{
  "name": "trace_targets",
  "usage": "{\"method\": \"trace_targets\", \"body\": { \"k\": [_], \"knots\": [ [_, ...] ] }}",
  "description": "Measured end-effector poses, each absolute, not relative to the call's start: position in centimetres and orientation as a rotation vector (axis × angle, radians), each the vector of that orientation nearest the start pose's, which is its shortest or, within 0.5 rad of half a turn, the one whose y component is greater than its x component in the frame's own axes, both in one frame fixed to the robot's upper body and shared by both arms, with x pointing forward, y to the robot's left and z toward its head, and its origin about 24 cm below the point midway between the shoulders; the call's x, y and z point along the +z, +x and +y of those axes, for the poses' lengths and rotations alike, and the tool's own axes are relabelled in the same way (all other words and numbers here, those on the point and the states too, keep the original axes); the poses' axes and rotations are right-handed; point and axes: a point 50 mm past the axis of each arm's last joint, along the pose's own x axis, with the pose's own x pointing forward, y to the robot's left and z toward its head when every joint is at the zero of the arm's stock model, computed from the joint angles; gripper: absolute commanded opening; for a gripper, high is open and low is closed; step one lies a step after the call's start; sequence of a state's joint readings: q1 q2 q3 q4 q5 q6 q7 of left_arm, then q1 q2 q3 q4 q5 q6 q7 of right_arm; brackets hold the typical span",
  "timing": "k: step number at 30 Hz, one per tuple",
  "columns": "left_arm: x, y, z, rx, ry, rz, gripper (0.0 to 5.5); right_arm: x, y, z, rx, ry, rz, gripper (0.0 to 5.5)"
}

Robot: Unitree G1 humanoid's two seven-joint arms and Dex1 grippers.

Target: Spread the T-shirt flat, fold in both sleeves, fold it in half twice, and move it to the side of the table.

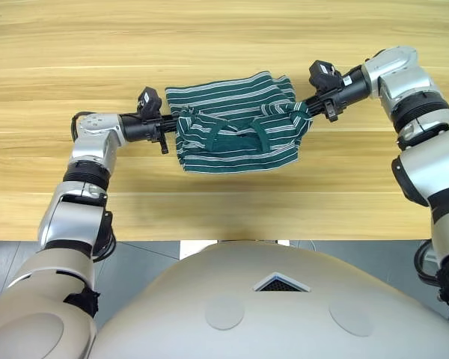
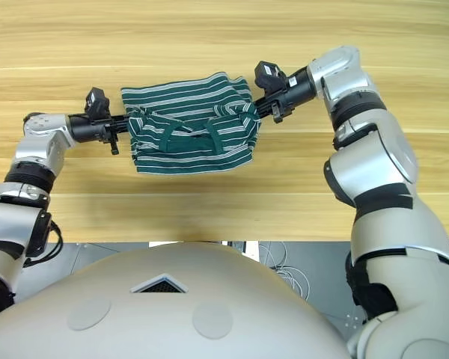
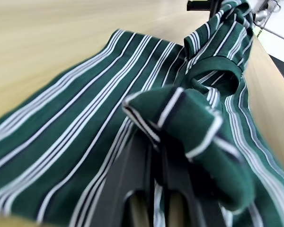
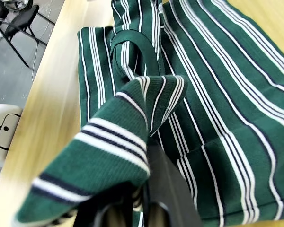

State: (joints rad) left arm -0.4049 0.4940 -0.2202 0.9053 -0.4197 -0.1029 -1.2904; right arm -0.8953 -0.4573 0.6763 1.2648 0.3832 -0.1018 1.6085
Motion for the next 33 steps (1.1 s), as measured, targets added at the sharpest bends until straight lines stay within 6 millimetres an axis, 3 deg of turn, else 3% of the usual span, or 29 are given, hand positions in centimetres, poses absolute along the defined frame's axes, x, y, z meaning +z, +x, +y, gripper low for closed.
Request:
{"method": "trace_targets", "body": {
  "k": [4, 5, 12, 14, 19, 23, 28, 33],
  "knots": [
    [-1.6, 27.0, 22.0, -1.053, -0.116, 0.423, 0.0, 4.2, 32.5, -17.7, 1.485, -0.115, 0.69, 0.05],
    [-1.9, 26.9, 22.0, -1.044, -0.111, 0.424, 0.0, 4.3, 32.7, -17.8, 1.455, -0.104, 0.672, 0.43],
    [-2.3, 26.3, 22.4, -1.03, -0.094, 0.388, 0.0, 4.1, 33.1, -18.6, 1.316, -0.079, 0.66, 1.47],
    [-2.3, 26.2, 22.7, -1.022, -0.099, 0.376, 0.38, 3.9, 33.2, -18.8, 1.272, -0.105, 0.66, 1.77],
    [-2.3, 25.9, 22.8, -1.008, -0.097, 0.347, 1.27, 2.0, 32.3, -19.6, 1.201, -0.165, 0.702, 1.79],
    [-2.3, 26.0, 22.5, -0.99, -0.111, 0.327, 1.94, 1.7, 31.5, -20.4, 1.235, -0.239, 0.646, 1.79],
    [-2.7, 25.7, 22.3, -0.919, -0.119, 0.293, 2.71, 2.6, 31.3, -19.8, 1.327, -0.312, 0.44, 1.79],
    [-2.0, 25.1, 22.8, -0.861, -0.09, 0.174, 3.33, 3.6, 31.0, -19.9, 1.318, -0.335, 0.236, 1.79]
  ]
}}
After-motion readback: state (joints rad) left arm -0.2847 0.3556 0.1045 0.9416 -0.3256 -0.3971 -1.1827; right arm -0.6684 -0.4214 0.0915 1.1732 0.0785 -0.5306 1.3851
